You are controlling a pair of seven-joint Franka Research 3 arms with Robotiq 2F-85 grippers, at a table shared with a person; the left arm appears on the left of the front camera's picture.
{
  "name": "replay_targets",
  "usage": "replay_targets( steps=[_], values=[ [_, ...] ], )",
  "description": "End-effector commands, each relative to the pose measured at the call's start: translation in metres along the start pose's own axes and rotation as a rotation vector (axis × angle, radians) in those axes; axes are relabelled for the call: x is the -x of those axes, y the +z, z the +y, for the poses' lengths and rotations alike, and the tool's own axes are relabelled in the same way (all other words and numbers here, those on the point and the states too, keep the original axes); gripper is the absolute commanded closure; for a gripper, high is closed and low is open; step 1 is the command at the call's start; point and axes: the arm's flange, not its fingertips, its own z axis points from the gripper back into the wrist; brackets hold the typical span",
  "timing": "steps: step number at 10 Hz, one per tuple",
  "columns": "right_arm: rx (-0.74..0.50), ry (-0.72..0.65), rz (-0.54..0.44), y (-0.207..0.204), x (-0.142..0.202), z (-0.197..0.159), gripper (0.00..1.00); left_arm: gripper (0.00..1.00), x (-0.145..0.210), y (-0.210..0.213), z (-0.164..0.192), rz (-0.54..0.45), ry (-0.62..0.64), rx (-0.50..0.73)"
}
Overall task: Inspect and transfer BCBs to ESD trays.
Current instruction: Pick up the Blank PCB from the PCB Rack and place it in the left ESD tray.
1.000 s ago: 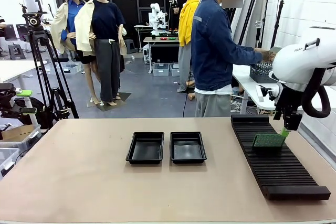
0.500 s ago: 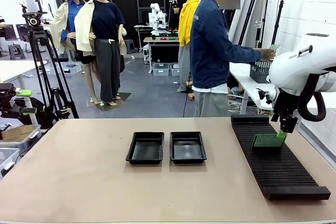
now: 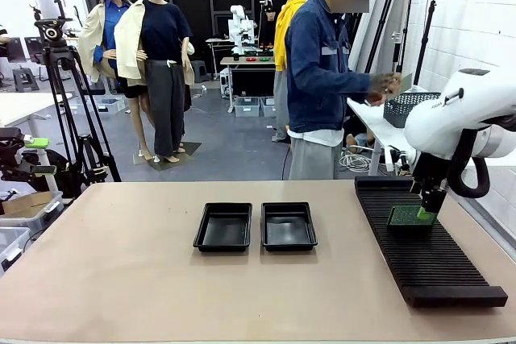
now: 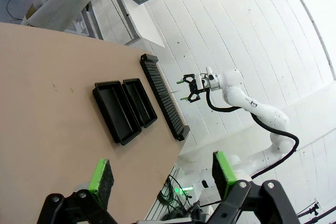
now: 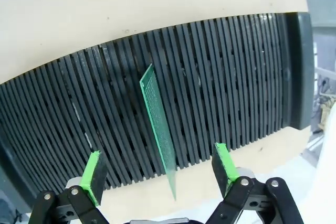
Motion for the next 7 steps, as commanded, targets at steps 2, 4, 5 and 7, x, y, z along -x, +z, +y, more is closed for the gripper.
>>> replay_targets(
  steps=[2,4,5,7],
  values=[
    [-0.011,-0.018,0.014,-0.006,-0.005,-0.003,0.0,0.0,0.0,0.001,-0.001,-0.003,0.0,-0.004],
    [-0.016,-0.017,0.002,0.002,-0.004,-0.003,0.0,0.0,0.0,0.001,-0.001,-0.003,0.0,-0.004],
    [-0.009,-0.01,-0.017,0.019,-0.003,0.001,0.0,0.0,0.0,0.001,-0.001,-0.003,0.0,-0.004],
    [-0.049,-0.026,-0.047,0.073,0.002,0.015,0.0,0.0,0.0,0.001,-0.001,-0.003,0.0,-0.004]
  ],
)
